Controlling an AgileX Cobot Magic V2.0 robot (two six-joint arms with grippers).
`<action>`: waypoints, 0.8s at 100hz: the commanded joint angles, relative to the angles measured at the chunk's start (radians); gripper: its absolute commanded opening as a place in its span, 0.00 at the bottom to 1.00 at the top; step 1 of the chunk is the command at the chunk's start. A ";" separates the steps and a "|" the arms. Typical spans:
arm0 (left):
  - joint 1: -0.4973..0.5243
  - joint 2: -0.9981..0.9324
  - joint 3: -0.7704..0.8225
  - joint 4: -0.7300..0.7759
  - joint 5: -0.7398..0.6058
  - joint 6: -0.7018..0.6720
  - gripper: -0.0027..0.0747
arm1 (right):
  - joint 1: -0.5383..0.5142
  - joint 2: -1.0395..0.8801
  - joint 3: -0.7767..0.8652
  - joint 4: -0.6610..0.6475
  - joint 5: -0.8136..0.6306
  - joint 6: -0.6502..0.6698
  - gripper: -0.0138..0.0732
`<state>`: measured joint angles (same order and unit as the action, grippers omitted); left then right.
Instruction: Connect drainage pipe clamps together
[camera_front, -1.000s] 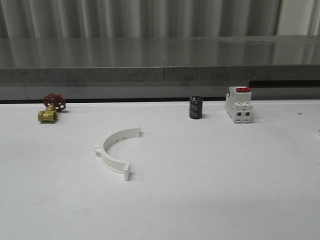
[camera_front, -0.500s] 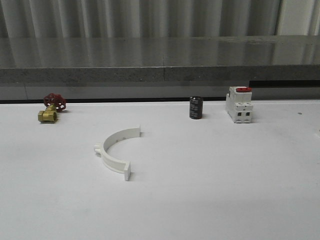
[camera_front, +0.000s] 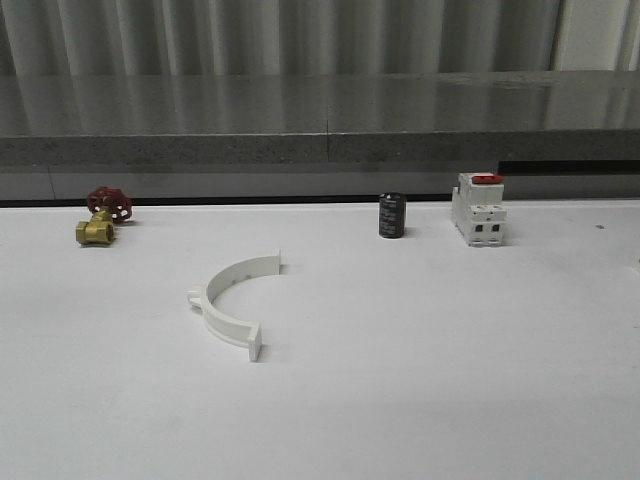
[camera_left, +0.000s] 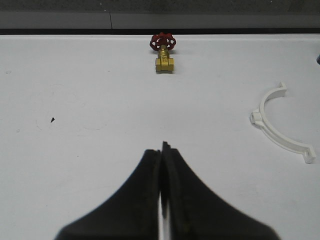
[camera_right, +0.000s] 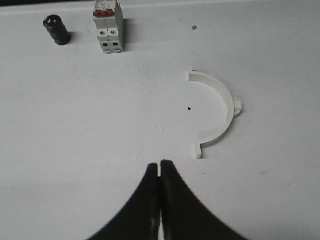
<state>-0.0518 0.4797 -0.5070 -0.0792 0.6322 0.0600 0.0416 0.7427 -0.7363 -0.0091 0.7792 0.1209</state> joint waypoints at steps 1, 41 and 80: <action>0.005 0.003 -0.024 -0.014 -0.064 0.001 0.01 | -0.006 0.046 -0.043 -0.006 -0.042 -0.003 0.09; 0.005 0.003 -0.024 -0.014 -0.064 0.001 0.01 | -0.006 0.145 -0.044 0.029 -0.039 -0.003 0.72; 0.005 0.003 -0.024 -0.014 -0.064 0.001 0.01 | -0.083 0.415 -0.204 0.025 -0.047 -0.018 0.74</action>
<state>-0.0518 0.4797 -0.5070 -0.0792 0.6322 0.0600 0.0034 1.1037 -0.8692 0.0181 0.7847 0.1209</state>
